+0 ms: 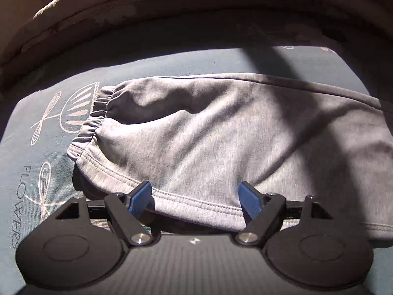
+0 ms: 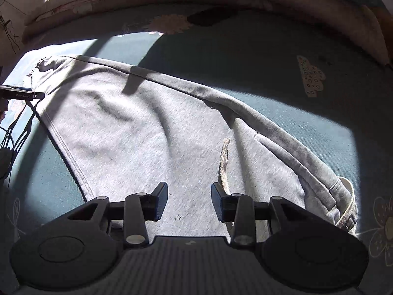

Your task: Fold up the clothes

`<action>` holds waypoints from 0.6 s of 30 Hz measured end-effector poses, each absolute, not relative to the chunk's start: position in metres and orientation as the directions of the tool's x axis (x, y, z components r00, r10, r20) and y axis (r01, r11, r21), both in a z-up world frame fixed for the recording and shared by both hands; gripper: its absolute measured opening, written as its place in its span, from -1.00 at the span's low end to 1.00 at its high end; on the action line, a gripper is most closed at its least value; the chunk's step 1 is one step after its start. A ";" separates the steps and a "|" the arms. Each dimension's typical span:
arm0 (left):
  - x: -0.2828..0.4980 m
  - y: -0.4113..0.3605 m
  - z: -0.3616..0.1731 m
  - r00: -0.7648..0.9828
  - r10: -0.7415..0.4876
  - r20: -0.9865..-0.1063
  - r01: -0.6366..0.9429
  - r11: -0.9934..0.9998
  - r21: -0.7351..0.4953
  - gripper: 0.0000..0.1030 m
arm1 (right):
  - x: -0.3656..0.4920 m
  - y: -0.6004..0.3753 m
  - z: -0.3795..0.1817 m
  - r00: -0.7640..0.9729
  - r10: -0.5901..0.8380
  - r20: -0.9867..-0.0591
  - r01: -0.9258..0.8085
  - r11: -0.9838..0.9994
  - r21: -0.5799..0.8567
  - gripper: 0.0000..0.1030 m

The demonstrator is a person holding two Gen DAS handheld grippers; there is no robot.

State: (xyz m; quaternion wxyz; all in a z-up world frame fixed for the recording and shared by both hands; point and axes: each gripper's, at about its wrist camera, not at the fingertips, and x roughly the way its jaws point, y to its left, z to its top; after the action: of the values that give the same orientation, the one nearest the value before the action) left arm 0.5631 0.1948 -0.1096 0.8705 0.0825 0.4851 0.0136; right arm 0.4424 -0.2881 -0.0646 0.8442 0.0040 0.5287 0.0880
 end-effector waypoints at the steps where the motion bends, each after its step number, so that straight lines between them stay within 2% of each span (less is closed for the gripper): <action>1: 0.561 0.189 -0.103 0.545 0.087 -0.834 0.070 0.986 0.149 0.39 | 0.439 -0.292 -0.065 0.424 0.150 -0.893 -0.129 0.986 0.104 -0.15; 7: 0.542 0.095 -0.079 0.595 -0.182 -0.783 0.256 0.966 -0.030 0.42 | 0.417 -0.306 -0.068 0.429 0.190 -0.883 -0.027 0.980 0.198 -0.15; 11: 0.524 0.030 -0.085 0.531 -0.347 -0.773 0.386 0.911 -0.144 0.42 | 0.399 -0.281 -0.072 0.405 0.243 -0.881 -0.083 0.970 0.229 -0.15; 14: 0.508 -0.011 -0.099 0.479 -0.388 -0.787 0.462 0.874 -0.150 0.42 | 0.385 -0.265 -0.077 0.389 0.271 -0.881 -0.117 0.963 0.244 -0.13; 16: 0.501 -0.025 -0.107 0.474 -0.379 -0.795 0.512 0.853 -0.101 0.44 | 0.377 -0.257 -0.081 0.374 0.292 -0.881 -0.123 0.956 0.265 -0.13; 18: 0.499 -0.030 -0.120 0.480 -0.256 -0.839 0.516 0.856 0.034 0.45 | 0.369 -0.250 -0.085 0.358 0.313 -0.880 -0.128 0.950 0.285 -0.13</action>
State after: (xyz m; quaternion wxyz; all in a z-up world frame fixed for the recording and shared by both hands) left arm 0.4988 -0.0301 -0.1203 0.8484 0.1426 0.4561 -0.2276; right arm 0.3689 -0.2501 -0.0851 0.8198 0.0839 0.5502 0.1344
